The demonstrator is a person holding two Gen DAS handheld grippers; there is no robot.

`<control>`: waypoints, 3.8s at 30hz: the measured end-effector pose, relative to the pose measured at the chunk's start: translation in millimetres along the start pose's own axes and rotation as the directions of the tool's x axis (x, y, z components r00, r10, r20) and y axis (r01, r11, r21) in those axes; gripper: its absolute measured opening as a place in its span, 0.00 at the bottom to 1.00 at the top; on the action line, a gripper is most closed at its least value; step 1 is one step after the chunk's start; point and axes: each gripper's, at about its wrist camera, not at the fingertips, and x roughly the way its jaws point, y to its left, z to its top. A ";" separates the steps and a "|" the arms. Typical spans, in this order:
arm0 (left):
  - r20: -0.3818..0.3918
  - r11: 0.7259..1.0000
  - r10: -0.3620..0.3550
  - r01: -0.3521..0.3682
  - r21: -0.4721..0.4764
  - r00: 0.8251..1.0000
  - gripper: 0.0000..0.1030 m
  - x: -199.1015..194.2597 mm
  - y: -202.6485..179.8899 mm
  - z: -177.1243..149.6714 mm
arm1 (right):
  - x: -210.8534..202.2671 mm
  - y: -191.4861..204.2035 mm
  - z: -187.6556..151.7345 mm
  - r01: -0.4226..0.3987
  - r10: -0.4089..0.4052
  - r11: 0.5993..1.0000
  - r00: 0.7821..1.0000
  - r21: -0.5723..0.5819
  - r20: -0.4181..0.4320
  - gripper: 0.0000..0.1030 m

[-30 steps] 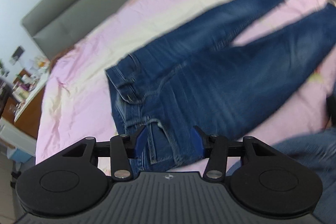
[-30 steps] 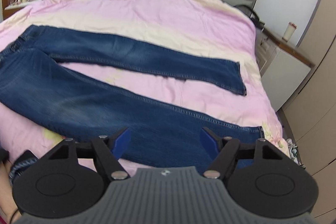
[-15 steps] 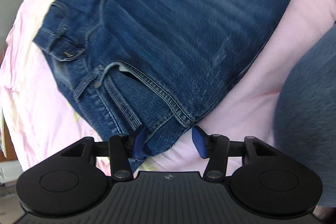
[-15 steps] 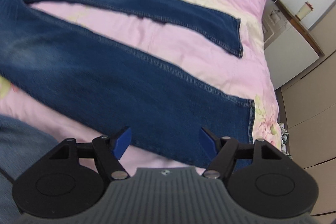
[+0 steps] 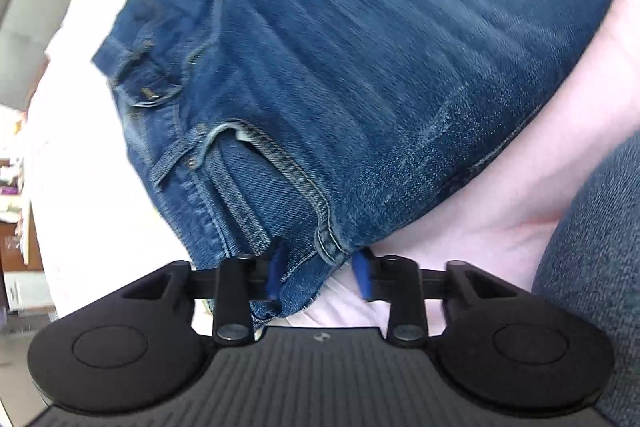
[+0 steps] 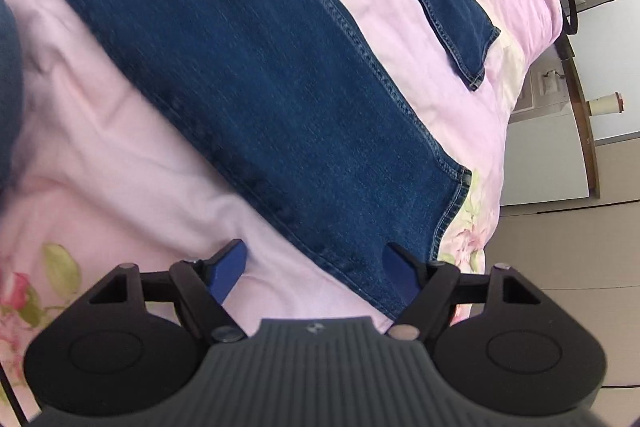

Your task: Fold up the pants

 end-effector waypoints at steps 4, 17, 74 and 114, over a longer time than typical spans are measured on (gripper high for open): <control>0.054 0.995 0.043 -0.038 -0.087 0.998 0.26 -18.9 -0.2 -3.3 | 4.1 7.8 -1.1 0.017 -0.017 1.000 0.999 -0.014 0.030 0.43; 0.215 0.893 0.190 -0.078 -0.442 0.958 0.18 -100.3 37.0 -1.0 | -59.8 -26.9 21.5 0.272 -0.298 0.935 0.951 0.227 0.087 0.02; 0.044 0.889 0.334 -0.299 -0.346 0.942 0.13 73.1 178.9 250.4 | 180.0 -186.1 366.8 0.498 -0.498 0.867 0.858 -0.040 -0.122 0.00; 0.018 0.628 0.109 -0.055 -0.777 0.994 0.06 48.0 187.8 76.3 | 16.4 20.8 390.7 -0.286 0.222 0.895 0.951 0.342 0.216 0.64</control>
